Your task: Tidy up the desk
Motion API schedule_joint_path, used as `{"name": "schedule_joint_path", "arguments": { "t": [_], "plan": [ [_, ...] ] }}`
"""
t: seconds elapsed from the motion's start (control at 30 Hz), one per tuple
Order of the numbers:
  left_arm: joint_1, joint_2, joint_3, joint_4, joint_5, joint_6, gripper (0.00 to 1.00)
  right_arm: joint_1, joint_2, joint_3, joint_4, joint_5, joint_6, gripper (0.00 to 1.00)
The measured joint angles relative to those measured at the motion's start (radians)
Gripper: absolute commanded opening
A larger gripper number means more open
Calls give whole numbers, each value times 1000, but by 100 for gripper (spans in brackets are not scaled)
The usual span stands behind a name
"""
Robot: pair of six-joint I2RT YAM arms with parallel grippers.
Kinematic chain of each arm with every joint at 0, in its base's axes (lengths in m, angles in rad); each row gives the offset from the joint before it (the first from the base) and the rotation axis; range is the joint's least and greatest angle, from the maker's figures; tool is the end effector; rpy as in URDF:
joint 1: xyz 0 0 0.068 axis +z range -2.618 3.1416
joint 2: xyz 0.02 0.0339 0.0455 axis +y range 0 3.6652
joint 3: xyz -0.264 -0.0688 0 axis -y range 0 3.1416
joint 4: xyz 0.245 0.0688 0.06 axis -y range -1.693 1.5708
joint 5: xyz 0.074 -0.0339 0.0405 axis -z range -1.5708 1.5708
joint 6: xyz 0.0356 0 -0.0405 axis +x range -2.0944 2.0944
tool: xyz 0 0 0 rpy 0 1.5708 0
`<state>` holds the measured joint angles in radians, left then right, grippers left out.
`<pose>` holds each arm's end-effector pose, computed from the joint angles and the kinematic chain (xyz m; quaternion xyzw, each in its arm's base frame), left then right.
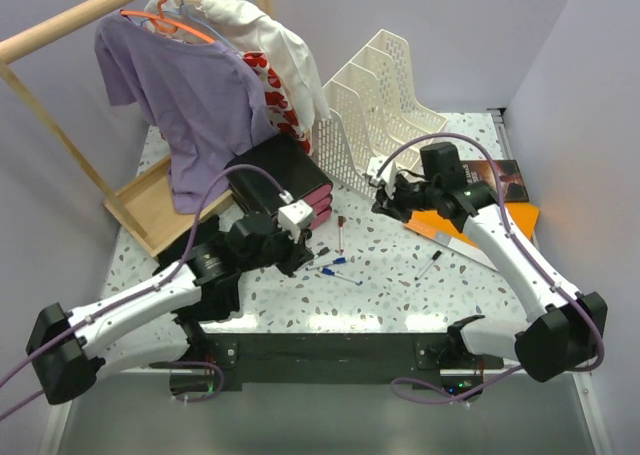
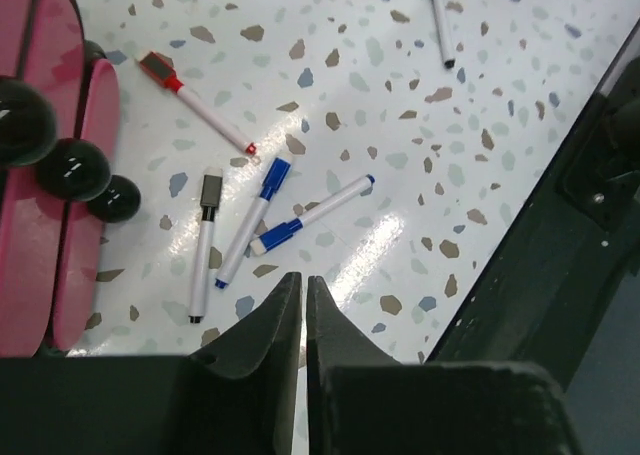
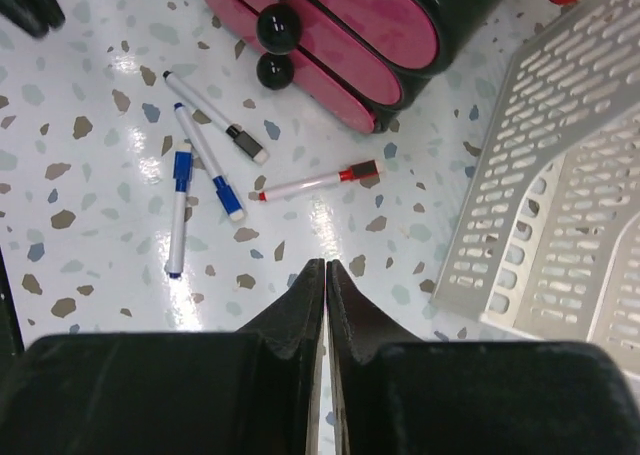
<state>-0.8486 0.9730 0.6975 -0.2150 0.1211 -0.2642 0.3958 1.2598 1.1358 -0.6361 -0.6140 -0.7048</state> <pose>0.1422 -0.1679 0.2713 0.2764 0.8108 -0.3152 0.4085 0.2361 0.1209 0.3230 -0.5597 0.6844 0.2166 0.4142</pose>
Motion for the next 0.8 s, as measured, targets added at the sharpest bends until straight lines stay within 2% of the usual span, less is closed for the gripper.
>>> {"name": "schedule_joint_path", "arguments": {
  "t": [0.07,0.23,0.43,0.8],
  "plan": [
    [-38,63,3,21,-17,15,9,-45,-23,-21,2,-19,16,10],
    [-113,255,54,19,-169,54,10,-138,-18,-57,2,-69,51,11],
    [-173,435,155,21,-369,104,13,-163,-16,-74,6,-109,69,13],
    [-175,586,245,39,-693,147,33,-163,-16,-82,10,-138,75,14]
  ]
}}
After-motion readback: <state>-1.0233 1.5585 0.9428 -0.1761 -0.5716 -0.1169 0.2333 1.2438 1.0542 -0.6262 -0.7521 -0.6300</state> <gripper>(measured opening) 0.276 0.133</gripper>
